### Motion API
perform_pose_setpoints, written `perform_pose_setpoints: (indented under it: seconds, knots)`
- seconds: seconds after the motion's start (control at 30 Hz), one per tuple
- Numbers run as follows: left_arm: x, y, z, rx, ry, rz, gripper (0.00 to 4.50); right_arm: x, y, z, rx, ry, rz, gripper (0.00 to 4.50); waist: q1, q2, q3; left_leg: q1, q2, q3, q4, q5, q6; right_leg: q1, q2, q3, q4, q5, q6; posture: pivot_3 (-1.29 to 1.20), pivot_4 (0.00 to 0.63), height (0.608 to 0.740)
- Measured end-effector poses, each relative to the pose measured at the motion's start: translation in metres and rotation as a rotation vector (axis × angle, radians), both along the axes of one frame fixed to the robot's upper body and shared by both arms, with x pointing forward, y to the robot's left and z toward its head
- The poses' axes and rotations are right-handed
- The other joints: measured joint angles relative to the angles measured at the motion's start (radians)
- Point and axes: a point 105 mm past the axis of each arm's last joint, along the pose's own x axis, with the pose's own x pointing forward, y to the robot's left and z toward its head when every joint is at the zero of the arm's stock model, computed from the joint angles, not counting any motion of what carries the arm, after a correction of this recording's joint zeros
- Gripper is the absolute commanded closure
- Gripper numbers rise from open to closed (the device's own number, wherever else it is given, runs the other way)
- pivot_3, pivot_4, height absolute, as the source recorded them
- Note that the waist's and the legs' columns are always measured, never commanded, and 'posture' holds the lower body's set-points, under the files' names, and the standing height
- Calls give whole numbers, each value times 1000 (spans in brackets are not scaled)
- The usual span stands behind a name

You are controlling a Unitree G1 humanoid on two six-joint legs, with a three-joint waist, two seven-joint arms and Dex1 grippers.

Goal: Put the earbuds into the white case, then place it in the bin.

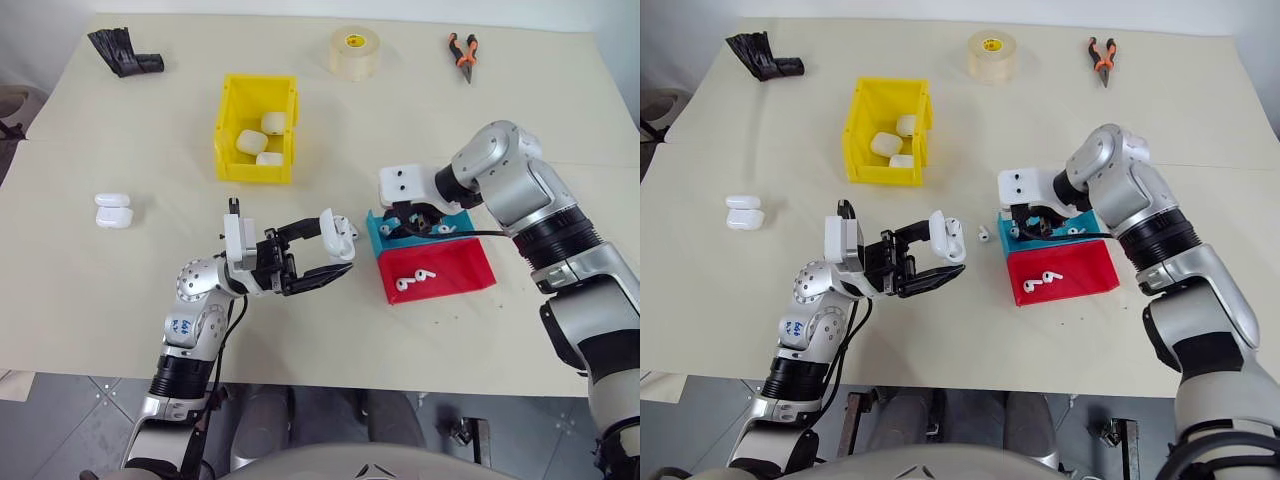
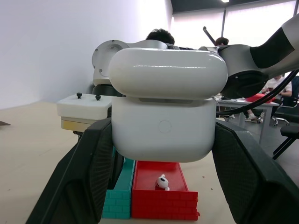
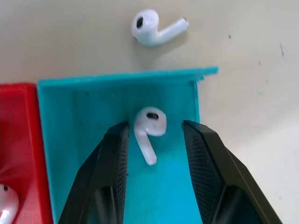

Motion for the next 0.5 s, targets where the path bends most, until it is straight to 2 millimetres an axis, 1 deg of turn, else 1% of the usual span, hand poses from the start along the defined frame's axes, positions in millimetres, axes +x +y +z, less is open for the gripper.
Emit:
perform_pose_setpoints:
  seconds: [0.33, 0.37, 0.4, 0.47, 0.5]
  knots:
    - [1, 0, 0, -2, 3, 8, 1722, -1, 3, 0, -5, -5, 22, 2657, 0, 0, 0, 0, 0, 0, 0, 0, 0, 0, 0, 0, 0, 0, 0, 0, 150, 740]
    - [1, 0, 0, -2, 3, 8, 1722, -1, 3, 0, -7, -7, 25, 3022, 0, 0, 0, 0, 0, 0, 0, 0, 0, 0, 0, 0, 0, 0, 0, 0, 150, 740]
    - [1, 0, 0, -2, 3, 8, 1722, -1, 3, 0, -9, -9, 28, 3195, 0, 0, 0, 0, 0, 0, 0, 0, 0, 0, 0, 0, 0, 0, 0, 0, 150, 740]
    - [1, 0, 0, -2, 3, 8, 1722, -1, 3, -1, -10, -10, 34, 3861, 0, 0, 0, 0, 0, 0, 0, 0, 0, 0, 0, 0, 0, 0, 0, 0, 150, 740]
    - [1, 0, 0, -2, 3, 8, 1722, -1, 3, -1, -10, -11, 36, 4031, 0, 0, 0, 0, 0, 0, 0, 0, 0, 0, 0, 0, 0, 0, 0, 0, 150, 740]
